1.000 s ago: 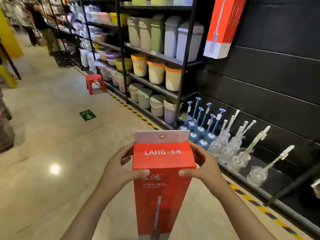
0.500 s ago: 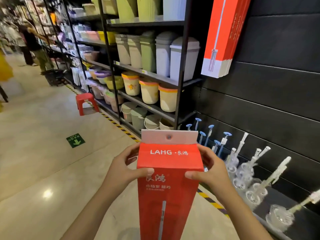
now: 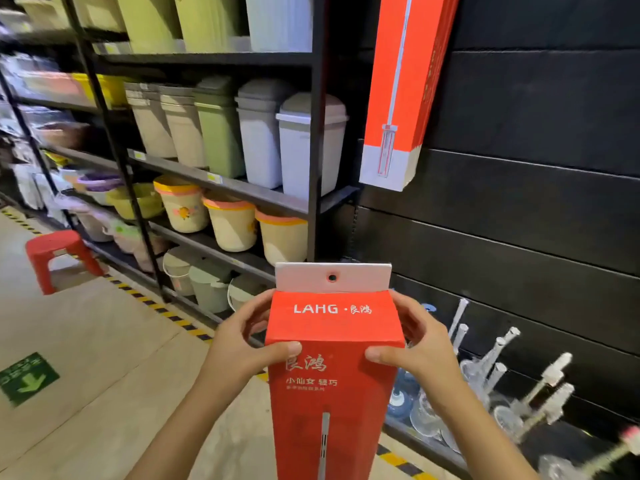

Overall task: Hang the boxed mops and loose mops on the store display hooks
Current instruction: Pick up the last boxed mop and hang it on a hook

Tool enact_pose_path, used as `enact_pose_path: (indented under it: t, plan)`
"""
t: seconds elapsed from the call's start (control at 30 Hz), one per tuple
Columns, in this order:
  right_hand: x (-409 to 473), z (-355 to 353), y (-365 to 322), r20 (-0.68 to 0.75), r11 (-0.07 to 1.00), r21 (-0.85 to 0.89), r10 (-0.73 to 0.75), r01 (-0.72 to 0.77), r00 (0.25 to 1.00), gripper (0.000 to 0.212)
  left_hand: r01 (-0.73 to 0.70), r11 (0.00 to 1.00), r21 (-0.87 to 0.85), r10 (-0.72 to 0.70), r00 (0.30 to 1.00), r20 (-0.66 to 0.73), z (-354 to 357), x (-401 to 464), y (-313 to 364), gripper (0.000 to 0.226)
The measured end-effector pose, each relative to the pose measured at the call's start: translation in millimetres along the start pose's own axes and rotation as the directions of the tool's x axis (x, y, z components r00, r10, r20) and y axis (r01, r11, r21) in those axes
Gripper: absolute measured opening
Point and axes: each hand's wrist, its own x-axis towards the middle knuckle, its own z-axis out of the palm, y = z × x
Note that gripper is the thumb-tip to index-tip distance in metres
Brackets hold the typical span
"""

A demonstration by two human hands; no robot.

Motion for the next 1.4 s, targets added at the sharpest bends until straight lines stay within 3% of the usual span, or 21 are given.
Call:
enact_pose_path:
  t: [0.3, 0.7, 1.07, 1.4]
  plan:
    - [127, -16, 13, -0.211, 1.0, -0.021, 0.0, -0.004, 0.978, 0.086, -0.085, 0.995, -0.045, 0.092, 0.976, 0.199, 19, 181, -11, 0.089]
    - [298, -59, 30, -0.317, 0.995, 0.034, -0.078, 0.093, 0.945, 0.083, -0.179, 0.973, -0.146, 0.208, 0.953, 0.219, 62, 372, -12, 0.076]
    - [390, -80, 11, -0.393, 0.985, 0.016, -0.151, 0.171, 0.907, 0.086, -0.243, 0.923, -0.298, 0.32, 0.914, 0.248, 85, 480, 14, 0.061]
    - [431, -87, -47, -0.478, 0.954, -0.056, -0.285, 0.295, 0.831, 0.075, -0.358, 0.841, -0.407, 0.484, 0.833, 0.267, 84, 541, 74, 0.065]
